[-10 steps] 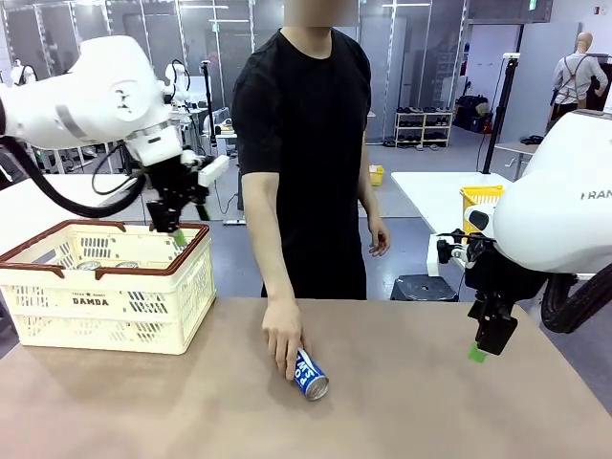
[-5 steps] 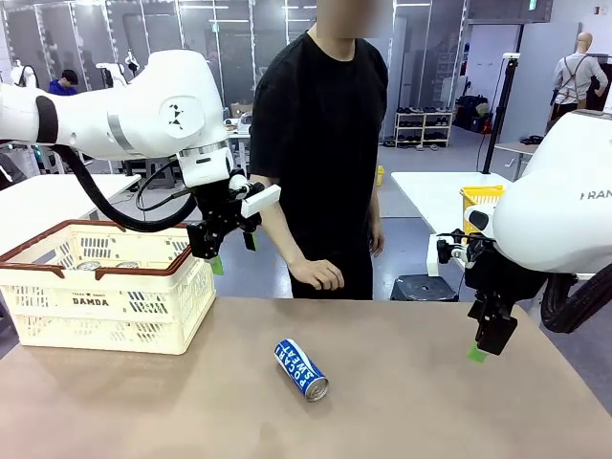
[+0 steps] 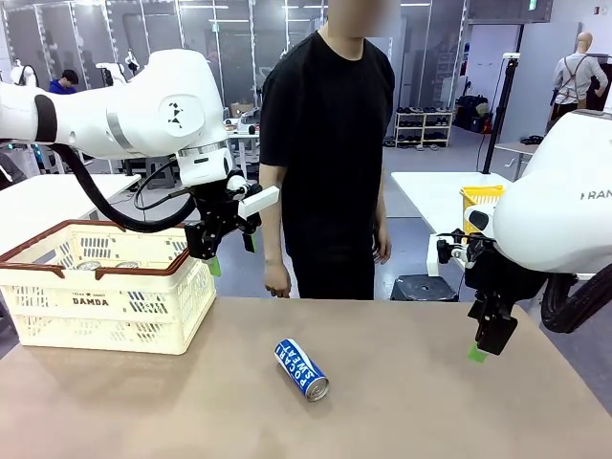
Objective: Place the drinks into the Shopping basket.
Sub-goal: Pick up one drink and place it into the Shopping basket.
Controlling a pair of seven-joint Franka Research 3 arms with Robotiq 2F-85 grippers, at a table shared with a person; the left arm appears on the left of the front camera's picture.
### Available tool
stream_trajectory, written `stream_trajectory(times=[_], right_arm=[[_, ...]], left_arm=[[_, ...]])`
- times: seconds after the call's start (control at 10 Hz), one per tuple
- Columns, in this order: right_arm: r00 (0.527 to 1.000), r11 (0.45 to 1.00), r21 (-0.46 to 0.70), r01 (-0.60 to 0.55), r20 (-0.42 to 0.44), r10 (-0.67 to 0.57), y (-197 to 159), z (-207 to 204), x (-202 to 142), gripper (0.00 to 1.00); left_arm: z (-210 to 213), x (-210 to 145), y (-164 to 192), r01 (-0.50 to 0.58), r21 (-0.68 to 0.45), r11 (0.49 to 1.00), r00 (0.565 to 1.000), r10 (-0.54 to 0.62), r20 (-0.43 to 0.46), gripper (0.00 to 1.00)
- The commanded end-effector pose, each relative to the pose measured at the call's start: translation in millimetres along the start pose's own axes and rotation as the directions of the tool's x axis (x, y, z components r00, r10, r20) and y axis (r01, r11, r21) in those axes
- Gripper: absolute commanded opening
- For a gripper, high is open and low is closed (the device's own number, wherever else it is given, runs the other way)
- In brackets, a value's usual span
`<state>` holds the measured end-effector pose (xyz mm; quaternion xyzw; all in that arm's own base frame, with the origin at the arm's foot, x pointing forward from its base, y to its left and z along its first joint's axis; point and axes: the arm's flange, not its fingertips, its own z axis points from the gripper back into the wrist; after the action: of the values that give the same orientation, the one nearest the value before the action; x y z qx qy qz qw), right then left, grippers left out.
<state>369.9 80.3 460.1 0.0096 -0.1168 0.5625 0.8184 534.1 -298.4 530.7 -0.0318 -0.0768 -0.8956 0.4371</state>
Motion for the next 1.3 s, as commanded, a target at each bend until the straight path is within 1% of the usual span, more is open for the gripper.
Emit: stream_trajectory(times=[0.0, 1.0, 1.1, 1.2], right_arm=[[1.000, 1.000, -0.002, 0.001, -0.009, -0.001, 0, 1, 0, 1.00], [1.000, 1.000, -0.002, 0.001, -0.009, -0.001, 0, 1, 0, 1.00], [1.000, 1.000, -0.002, 0.001, -0.009, -0.001, 0, 1, 0, 1.00], [1.000, 1.000, -0.002, 0.001, -0.009, -0.001, 0, 1, 0, 1.00]], left_arm=[[-1, 1, 2, -0.019, 0.014, 1.000, 1.000, 0.019, -0.004, 1.00], [-1, 1, 2, -0.019, 0.014, 1.000, 1.000, 0.019, -0.004, 1.00], [0, 0, 0, -0.003, 0.000, 1.000, 1.000, 0.003, 0.000, 1.00], [-5, 13, 5, 0.029, 0.024, 0.999, 1.000, -0.028, -0.002, 1.00]])
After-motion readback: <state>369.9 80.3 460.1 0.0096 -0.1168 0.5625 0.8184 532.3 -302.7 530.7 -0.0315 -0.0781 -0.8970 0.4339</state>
